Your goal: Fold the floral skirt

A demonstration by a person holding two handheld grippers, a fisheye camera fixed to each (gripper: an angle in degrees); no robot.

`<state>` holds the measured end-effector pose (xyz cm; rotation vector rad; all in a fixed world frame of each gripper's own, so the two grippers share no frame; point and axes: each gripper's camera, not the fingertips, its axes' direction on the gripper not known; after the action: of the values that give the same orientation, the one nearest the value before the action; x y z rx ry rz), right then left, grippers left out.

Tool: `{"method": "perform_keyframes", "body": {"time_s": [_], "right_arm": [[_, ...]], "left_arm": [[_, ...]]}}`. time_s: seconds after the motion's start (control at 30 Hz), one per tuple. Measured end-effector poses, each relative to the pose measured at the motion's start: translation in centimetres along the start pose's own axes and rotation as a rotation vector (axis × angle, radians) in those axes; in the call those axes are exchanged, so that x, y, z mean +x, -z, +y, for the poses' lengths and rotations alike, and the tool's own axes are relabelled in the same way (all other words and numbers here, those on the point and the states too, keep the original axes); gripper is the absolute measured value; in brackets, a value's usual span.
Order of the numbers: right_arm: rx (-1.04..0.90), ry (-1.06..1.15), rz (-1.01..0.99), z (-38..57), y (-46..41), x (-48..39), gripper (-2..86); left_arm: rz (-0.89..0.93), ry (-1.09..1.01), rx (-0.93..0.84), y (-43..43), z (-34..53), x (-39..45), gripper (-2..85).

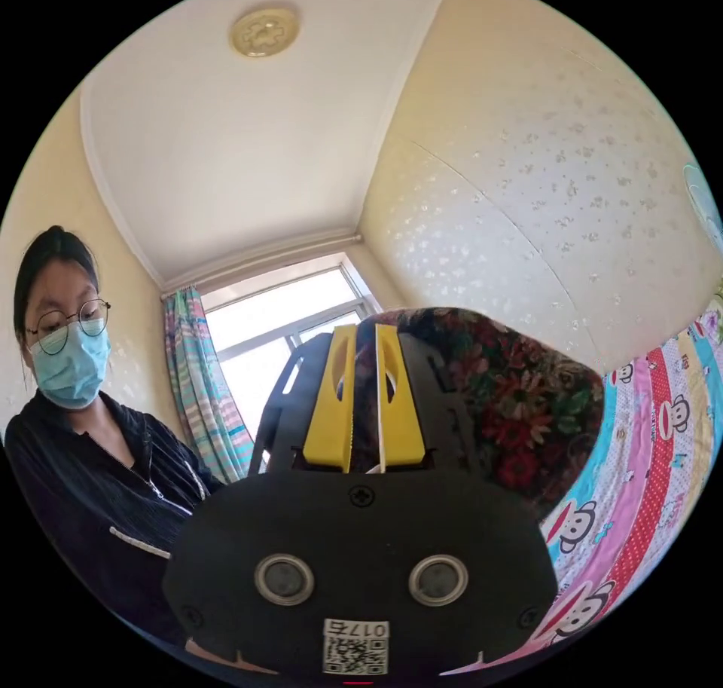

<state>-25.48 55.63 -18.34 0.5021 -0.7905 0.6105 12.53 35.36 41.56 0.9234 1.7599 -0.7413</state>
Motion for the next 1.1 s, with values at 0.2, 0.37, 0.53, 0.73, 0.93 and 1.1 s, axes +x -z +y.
{"method": "perform_keyframes", "body": {"time_s": [0.2, 0.37, 0.53, 0.73, 0.93, 1.1], "right_arm": [[0.024, 0.207, -0.003, 1.4, 3.3, 1.6, 6.2], [-0.327, 0.146, 0.117, 5.4, 0.5, 7.4, 13.6], [-0.588, -0.068, -0.148, 13.0, -2.0, 14.5, 16.3], [-0.475, -0.300, 0.007, 18.9, 2.2, 20.1, 16.6], [-0.379, -0.387, -0.402, 19.0, 2.8, 22.1, 3.7], [-0.030, -0.134, -0.520, 11.4, 5.2, 19.9, 1.9]], "left_arm": [[0.031, -0.153, 0.077, -2.9, -5.3, 3.0, -1.0], [0.111, -0.260, 0.134, -5.6, -10.8, 6.9, -0.9], [-0.022, -0.462, 0.145, -9.2, -15.7, 13.9, -0.6], [-0.165, -0.530, 0.198, -11.9, -15.2, 17.3, -0.5], [-0.246, -0.407, 0.188, -12.3, -14.7, 13.1, -0.4], [-0.474, -0.402, 0.100, -9.7, -14.3, 7.7, -0.3]]}}
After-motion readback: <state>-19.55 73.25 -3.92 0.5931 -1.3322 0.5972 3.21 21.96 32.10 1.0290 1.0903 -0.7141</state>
